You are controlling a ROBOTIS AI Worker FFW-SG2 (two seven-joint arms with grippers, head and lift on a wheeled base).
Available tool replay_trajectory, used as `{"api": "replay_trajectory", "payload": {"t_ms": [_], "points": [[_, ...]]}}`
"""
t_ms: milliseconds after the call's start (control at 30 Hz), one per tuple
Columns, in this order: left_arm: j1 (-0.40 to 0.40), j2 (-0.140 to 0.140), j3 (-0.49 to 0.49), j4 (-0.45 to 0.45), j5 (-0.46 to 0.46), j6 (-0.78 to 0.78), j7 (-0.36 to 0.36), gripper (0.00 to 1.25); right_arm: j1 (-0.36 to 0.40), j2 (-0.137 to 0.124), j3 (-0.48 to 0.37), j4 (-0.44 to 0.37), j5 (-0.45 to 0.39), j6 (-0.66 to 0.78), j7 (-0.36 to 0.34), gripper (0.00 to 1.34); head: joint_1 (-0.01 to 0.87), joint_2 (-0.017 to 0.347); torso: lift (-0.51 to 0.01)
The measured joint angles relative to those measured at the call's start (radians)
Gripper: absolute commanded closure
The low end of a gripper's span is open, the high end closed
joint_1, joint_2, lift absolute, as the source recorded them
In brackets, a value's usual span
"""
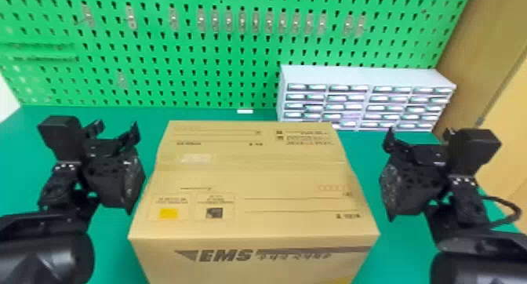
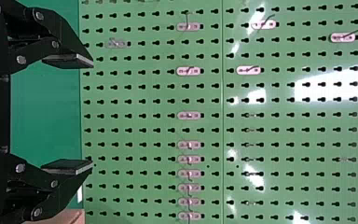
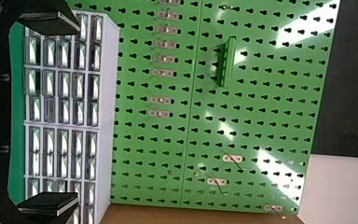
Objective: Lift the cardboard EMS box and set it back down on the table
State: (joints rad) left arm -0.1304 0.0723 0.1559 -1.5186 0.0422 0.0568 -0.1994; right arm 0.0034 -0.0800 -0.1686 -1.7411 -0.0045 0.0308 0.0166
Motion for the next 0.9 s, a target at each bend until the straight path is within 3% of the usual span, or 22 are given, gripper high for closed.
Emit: {"api": "replay_trajectory", "payload": {"t_ms": [900], "points": [[0.002,0.000,-0.004,0.000,-0.006,0.001,0.000,0.49,0.007,0.003,0.000,0.002,0.015,-0.021,-0.001,0.05,0.678,-0.014,-0.012]]}}
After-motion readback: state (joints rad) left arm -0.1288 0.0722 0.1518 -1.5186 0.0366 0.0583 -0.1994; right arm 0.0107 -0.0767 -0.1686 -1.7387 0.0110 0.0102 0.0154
